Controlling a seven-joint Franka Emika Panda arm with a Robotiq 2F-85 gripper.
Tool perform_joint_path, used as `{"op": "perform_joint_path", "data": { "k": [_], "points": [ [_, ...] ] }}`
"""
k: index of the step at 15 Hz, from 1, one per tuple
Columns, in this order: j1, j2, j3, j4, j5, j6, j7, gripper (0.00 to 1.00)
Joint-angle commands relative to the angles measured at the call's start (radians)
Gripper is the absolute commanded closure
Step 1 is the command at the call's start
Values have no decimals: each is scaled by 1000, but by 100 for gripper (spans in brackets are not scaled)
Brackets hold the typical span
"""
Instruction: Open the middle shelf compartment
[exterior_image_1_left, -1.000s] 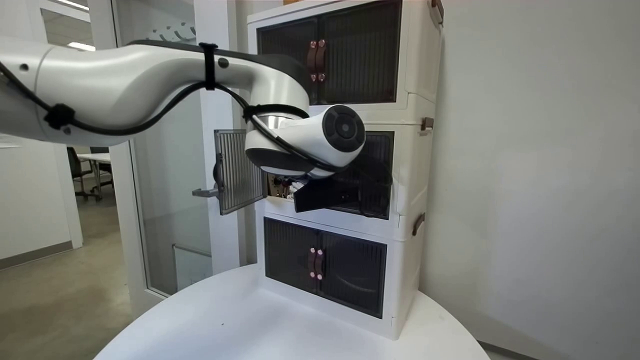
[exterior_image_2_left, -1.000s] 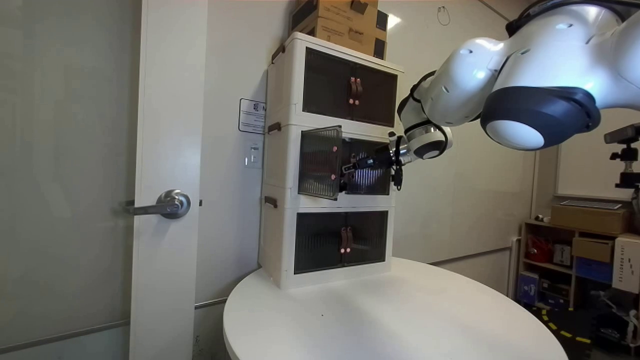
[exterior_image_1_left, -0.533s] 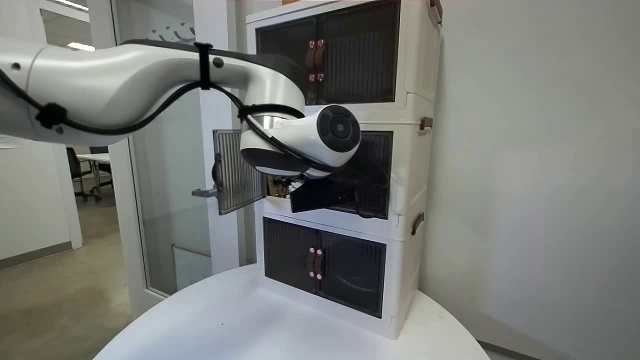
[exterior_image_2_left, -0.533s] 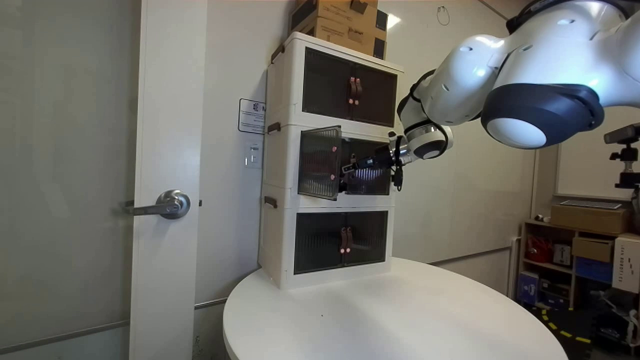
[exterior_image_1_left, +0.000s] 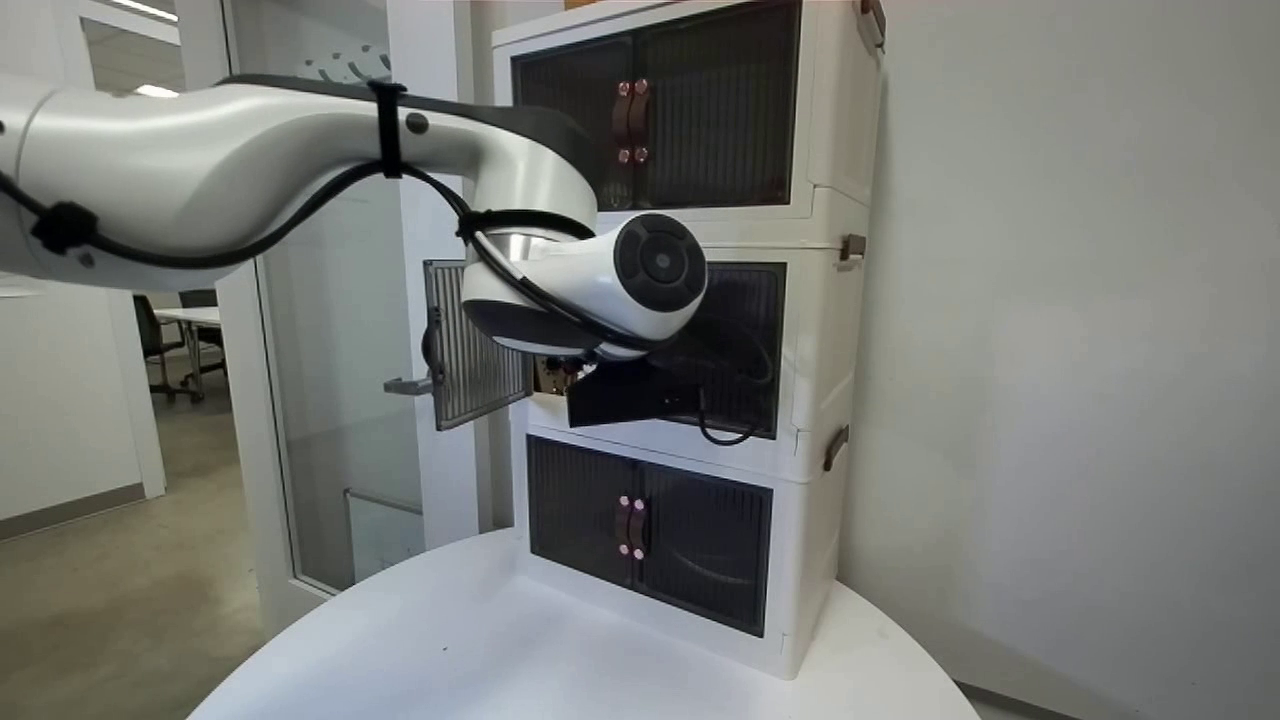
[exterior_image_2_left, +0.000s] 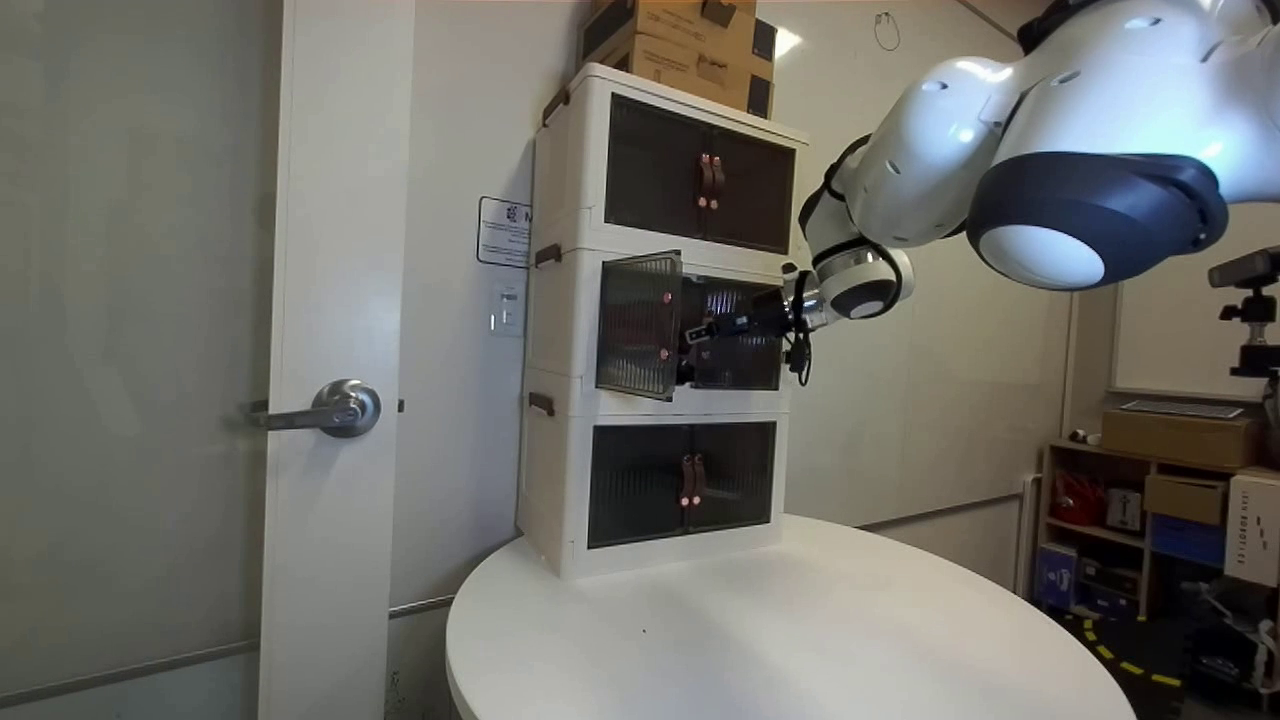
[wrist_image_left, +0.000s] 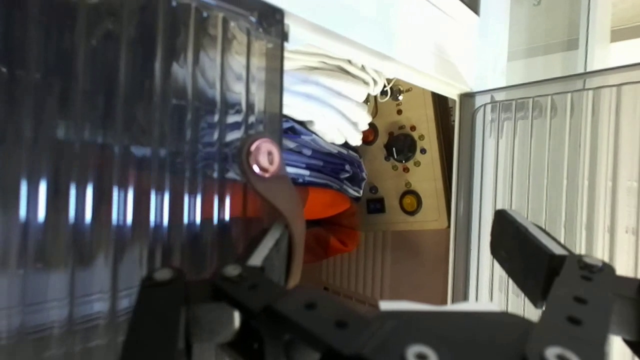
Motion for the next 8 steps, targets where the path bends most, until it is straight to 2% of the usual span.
{"op": "perform_joint_path", "data": {
  "k": [1, 8],
  "points": [
    [93, 11, -5, -104, -26, -49, 43, 0],
    [183, 13, -59, -235, -30, -2, 58, 0]
  ]
}}
